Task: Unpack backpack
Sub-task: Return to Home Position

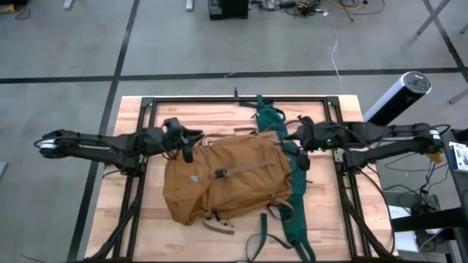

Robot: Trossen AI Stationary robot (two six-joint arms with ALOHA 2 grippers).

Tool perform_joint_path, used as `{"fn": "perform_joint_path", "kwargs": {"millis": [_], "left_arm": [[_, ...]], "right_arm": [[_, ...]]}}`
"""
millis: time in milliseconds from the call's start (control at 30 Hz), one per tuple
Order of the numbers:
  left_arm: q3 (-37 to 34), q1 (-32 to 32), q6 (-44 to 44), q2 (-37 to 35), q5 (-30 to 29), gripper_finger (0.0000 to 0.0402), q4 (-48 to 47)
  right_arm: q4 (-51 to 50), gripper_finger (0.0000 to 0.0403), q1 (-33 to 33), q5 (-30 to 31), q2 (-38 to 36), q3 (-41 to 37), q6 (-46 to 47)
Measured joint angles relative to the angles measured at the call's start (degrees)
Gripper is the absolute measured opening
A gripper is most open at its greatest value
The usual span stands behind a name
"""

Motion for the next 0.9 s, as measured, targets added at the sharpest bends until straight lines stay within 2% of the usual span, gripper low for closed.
{"fn": "perform_joint_path", "kwargs": {"millis": [133, 267, 333, 467, 600, 733, 900], "left_arm": [[-1.6, 0.0, -3.1, -2.7, -0.4, 0.0102, -3.1], [-1.7, 0.0, -1.8, -3.5, -0.3, 0.0118, -2.7], [-1.7, 0.0, -4.0, -3.1, -0.1, 0.0125, -2.7], [-1.4, -0.1, -0.5, -4.4, 3.7, 0.0134, -3.4], [-2.2, -1.7, 4.0, -9.7, 8.9, 0.0138, -3.9], [-5.1, -3.2, 8.9, -16.7, 9.3, 0.0142, -2.4], [-11.5, -3.8, 11.4, -23.7, 11.2, 0.0145, 2.7]], "right_arm": [[-0.5, 0.0260, 0.1, -0.3, 0.1, 2.9, -0.9], [-0.6, 0.0283, 0.1, -0.4, 0.1, 5.2, 0.2], [-1.1, 0.0291, 0.1, -1.1, 0.3, 5.7, 0.1], [-5.2, 0.0304, -0.1, -8.5, -2.9, 4.6, -7.1], [-7.1, 0.0309, -1.0, -10.0, -12.2, 0.9, -5.5], [-5.6, 0.0306, -0.9, -10.4, -24.8, -4.4, -1.9], [4.2, 0.0301, -0.9, -9.9, -41.5, -14.6, 3.8]]}}
